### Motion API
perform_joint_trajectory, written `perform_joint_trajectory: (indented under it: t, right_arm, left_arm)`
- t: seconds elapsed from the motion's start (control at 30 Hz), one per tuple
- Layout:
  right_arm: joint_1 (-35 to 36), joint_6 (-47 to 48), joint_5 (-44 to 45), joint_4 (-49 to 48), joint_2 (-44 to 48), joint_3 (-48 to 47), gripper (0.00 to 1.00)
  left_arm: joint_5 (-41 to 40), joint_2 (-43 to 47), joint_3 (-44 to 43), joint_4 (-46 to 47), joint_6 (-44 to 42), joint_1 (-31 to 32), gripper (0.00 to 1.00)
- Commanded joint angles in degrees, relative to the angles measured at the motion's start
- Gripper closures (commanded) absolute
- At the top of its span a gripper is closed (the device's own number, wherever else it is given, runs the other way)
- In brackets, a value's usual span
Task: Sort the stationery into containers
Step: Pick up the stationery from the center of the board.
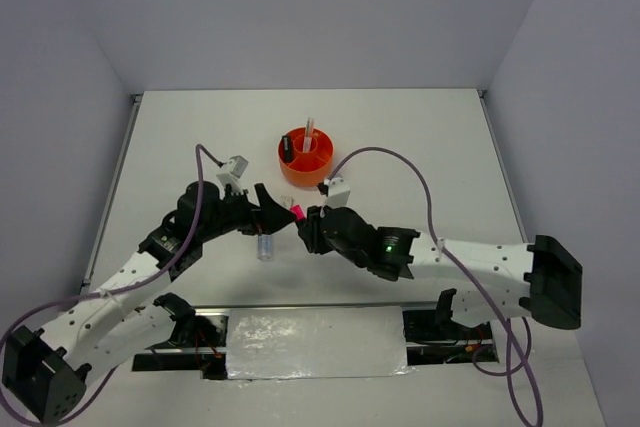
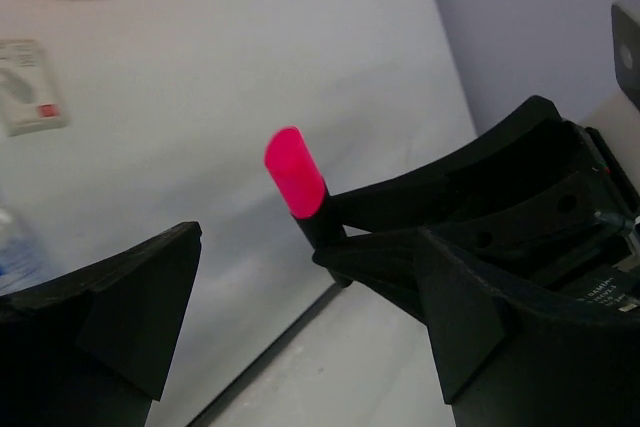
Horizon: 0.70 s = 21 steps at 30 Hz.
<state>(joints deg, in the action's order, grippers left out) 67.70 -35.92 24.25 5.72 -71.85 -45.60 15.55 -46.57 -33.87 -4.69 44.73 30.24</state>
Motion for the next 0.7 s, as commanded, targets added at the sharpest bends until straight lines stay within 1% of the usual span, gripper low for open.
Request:
perform_joint_trajectory:
  t: [0.0, 0.07, 0.13, 0.2, 0.23, 0.33, 0.43, 0.5, 0.53, 0.57, 0.6, 0.63, 0.67]
  right_arm:
    - [0.5, 2.5, 2.7, -4.0, 5.7, 1.1, 0.75]
    - [0.6, 3.3, 2.2, -5.1, 8.4, 1.3, 0.74]
    - [0.5, 4.0, 2.2, -5.1, 10.0, 1.0, 0.75]
    - [0.6, 4.2, 2.8, -4.3, 10.9, 0.7, 0.75]
    - [0.6, 4.2, 2.8, -4.1, 11.9, 0.8, 0.75]
    - [0.8, 4.5, 2.4, -5.1, 14.3, 1.9, 0.74]
    - [0.8, 5.0, 1.2, -5.5, 15.7, 3.3, 0.74]
    - [0.8, 5.4, 0.5, -7.7, 16.0, 4.1, 0.74]
    - [0.8, 5.6, 0.2, -8.2, 15.9, 4.9, 0.73]
    - [0.8, 5.8, -0.4, -8.8, 15.8, 5.3, 0.72]
    - [0.8, 5.8, -0.6, -9.0, 15.4, 5.7, 0.71]
    - [0.9, 5.8, -0.8, -9.1, 15.3, 5.9, 0.70]
    - [0.8, 5.8, -1.1, -9.7, 15.2, 6.1, 0.65]
  left_arm:
    - [0.4, -2.5, -3.0, 12.7, 6.9, 5.2, 0.01]
    - [-1.1, -5.2, -4.0, 13.4, 7.5, 7.5, 0.01]
    - [-1.7, -7.4, -4.8, 14.6, 8.0, 8.5, 0.02]
    - [-2.1, -8.3, -5.1, 15.8, 8.4, 9.3, 0.05]
    - [-2.5, -9.1, -5.0, 16.4, 8.6, 9.5, 0.09]
    - [-2.9, -10.6, -5.0, 17.1, 8.8, 9.8, 0.12]
    - [-3.5, -11.5, -4.8, 17.9, 8.4, 9.8, 0.19]
    - [-3.9, -12.0, -5.2, 18.6, 7.7, 9.8, 0.27]
    - [-4.4, -12.4, -5.5, 18.7, 7.4, 9.8, 0.32]
    - [-4.7, -12.8, -5.8, 18.5, 6.8, 9.8, 0.49]
    - [-4.8, -13.2, -6.5, 18.5, 6.5, 9.8, 0.64]
    - [-4.7, -13.6, -6.8, 18.5, 6.2, 9.8, 0.84]
    - [-4.5, -14.0, -7.1, 18.7, 5.5, 9.8, 0.91]
